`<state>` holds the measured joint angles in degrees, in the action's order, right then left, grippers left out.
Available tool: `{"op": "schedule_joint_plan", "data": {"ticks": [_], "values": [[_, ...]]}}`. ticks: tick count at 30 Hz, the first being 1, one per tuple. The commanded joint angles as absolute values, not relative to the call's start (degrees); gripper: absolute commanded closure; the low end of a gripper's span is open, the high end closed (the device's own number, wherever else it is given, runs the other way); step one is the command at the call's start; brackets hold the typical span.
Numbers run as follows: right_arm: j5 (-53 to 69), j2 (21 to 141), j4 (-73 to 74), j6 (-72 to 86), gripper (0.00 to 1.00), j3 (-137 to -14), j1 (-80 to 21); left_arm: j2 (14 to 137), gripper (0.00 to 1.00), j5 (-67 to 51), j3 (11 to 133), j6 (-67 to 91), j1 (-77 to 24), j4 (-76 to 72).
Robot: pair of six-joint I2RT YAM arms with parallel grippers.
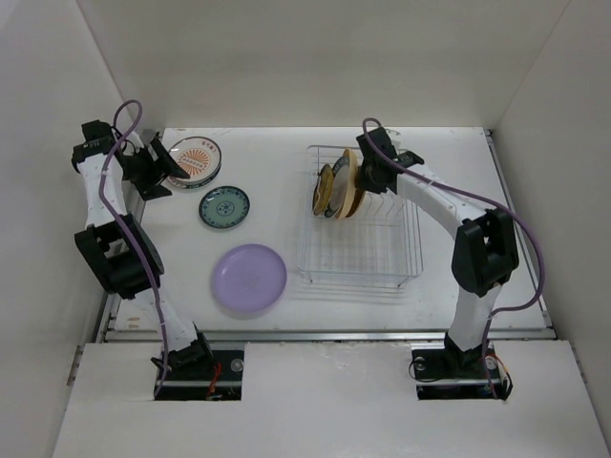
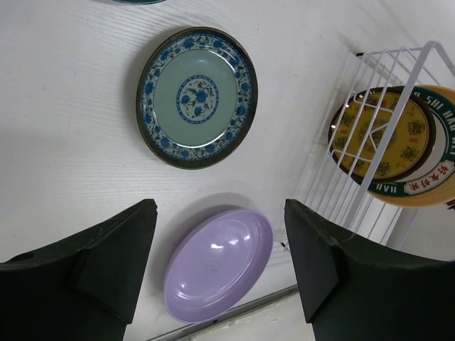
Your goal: Unload the plates from the dish rack
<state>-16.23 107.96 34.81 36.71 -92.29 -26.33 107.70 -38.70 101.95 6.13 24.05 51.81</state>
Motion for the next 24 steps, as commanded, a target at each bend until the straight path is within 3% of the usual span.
{"op": "schedule_joint_plan", "data": {"ticks": [1, 5, 10, 19, 22, 24], "values": [[-17.6, 106.1, 33.8, 39.2, 1.00, -94.4, -26.1, 101.8, 0.30, -39.2, 101.6, 3.9, 23.9, 53.5], [-23.5, 99.8, 36.5, 38.6, 1.00, -94.3, -26.1, 99.8, 0.30, -37.4, 101.6, 3.3, 23.9, 54.7], [-33.7, 94.3, 46.0, 36.0, 1.00, -102.6, -26.6, 98.8, 0.30, -37.4, 102.1, 2.6, 23.9, 55.2], [-48.6, 94.3, 58.8, 31.6, 1.00, -117.4, -29.3, 98.2, 0.29, -36.2, 103.2, 2.0, 23.9, 56.4], [-42.0, 94.3, 48.8, 23.8, 1.00, -119.8, -33.4, 98.2, 0.29, -35.0, 103.2, 2.0, 23.9, 56.4], [-30.2, 93.7, 37.3, 20.2, 1.00, -118.2, -37.8, 98.2, 0.29, -34.2, 103.2, 2.0, 23.9, 56.9]]}}
